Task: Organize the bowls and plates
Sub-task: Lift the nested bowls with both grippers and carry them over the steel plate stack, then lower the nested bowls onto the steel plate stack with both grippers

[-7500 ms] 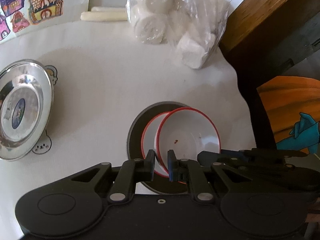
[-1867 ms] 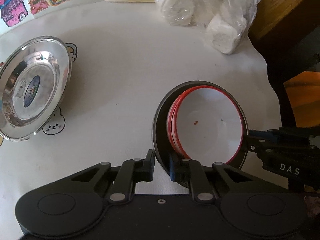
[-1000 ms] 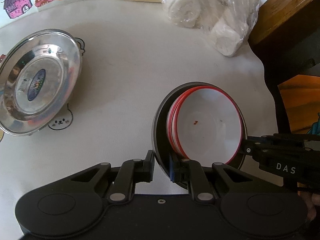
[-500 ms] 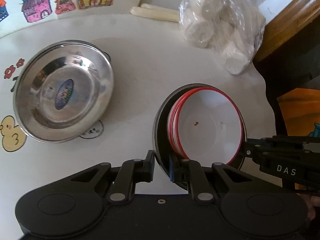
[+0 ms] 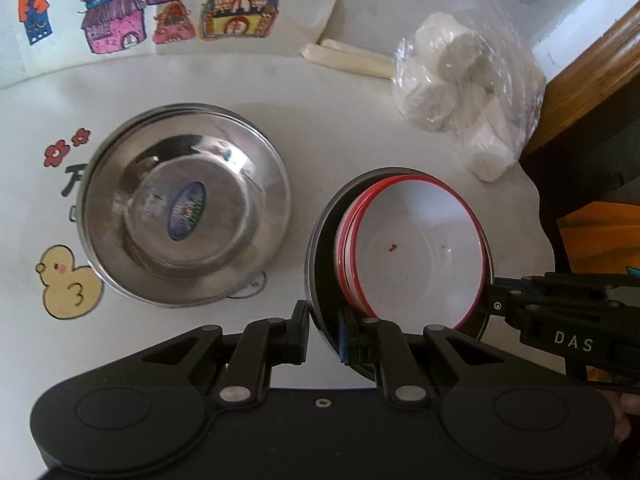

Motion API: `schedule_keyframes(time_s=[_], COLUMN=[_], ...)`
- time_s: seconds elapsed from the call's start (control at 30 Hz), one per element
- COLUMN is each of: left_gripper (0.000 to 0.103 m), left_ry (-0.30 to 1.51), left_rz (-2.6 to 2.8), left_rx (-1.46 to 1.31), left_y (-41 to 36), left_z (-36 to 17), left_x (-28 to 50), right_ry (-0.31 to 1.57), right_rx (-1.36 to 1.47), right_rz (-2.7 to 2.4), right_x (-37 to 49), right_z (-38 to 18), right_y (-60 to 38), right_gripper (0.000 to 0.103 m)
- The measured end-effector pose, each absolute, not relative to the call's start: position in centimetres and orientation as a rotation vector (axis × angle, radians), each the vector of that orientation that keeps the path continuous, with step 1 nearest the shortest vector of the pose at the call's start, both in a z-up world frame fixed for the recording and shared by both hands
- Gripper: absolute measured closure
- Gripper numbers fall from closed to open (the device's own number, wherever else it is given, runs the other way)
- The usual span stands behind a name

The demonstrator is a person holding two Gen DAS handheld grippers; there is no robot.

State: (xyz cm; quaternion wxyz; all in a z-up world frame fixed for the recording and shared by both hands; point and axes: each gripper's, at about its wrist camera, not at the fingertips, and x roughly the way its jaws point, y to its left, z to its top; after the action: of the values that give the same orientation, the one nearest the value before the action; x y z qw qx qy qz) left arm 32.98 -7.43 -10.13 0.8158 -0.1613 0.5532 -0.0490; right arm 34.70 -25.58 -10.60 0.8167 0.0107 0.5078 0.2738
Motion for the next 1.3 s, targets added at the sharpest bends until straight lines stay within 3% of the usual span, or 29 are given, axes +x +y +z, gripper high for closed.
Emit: schedule_keyframes(time_s=[1.3], left_gripper=[0.089], left_ry=[1.162], left_rz=[-0.013], left_rx=[-0.391], left_y=[3.8], left_z=[-11.0], left_x=[35.5], right_ry=[1.067], right_rx=[-0.040], right_rz=[0.649], right_x=[38.7], right_z=[-10.3], right_y=[-13.9], right_gripper=[0.087])
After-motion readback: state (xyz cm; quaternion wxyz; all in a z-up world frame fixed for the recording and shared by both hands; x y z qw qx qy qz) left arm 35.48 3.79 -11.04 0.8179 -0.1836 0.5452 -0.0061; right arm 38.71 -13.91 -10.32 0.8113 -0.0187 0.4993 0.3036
